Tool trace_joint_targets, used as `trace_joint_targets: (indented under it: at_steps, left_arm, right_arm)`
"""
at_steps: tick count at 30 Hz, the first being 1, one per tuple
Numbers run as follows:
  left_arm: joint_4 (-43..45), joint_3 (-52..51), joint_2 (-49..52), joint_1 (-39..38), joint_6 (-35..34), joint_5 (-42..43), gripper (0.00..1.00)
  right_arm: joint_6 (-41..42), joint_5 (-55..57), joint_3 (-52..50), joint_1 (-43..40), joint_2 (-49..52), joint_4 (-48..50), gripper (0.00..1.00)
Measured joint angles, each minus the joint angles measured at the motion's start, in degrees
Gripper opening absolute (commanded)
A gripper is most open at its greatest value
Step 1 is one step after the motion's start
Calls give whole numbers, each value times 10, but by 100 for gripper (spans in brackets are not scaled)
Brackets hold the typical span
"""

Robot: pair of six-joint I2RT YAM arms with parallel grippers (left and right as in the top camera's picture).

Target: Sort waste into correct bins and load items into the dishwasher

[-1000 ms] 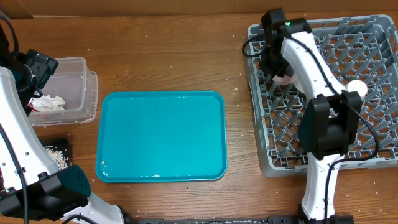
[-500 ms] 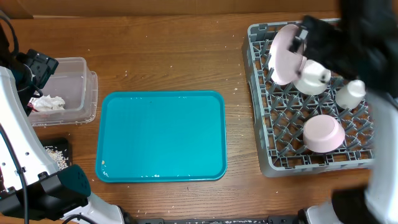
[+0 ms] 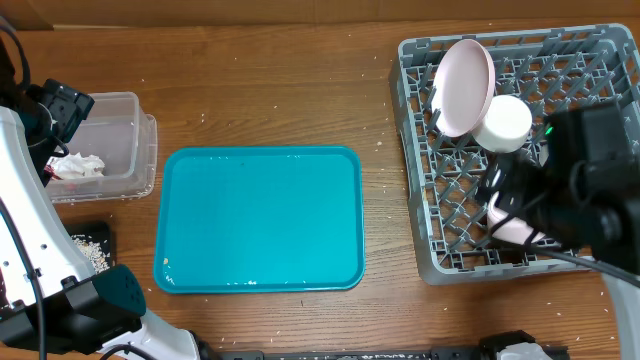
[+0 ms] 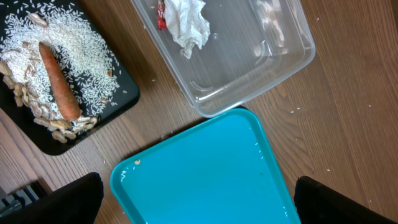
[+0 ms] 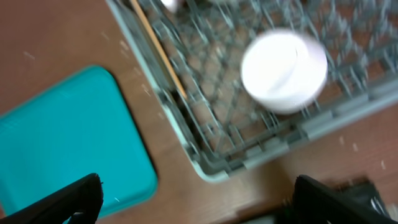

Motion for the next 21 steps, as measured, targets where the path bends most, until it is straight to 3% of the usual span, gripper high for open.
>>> trace_joint_targets:
  at_steps: [7,21]
  left_arm:
    - [0,0,0,0,0,0,100]
    - [0,0,0,0,0,0,100]
  right_arm:
    - [5,-56,-118,0,-19,0,100]
    - [-5,-41,-131,0,5,35,100]
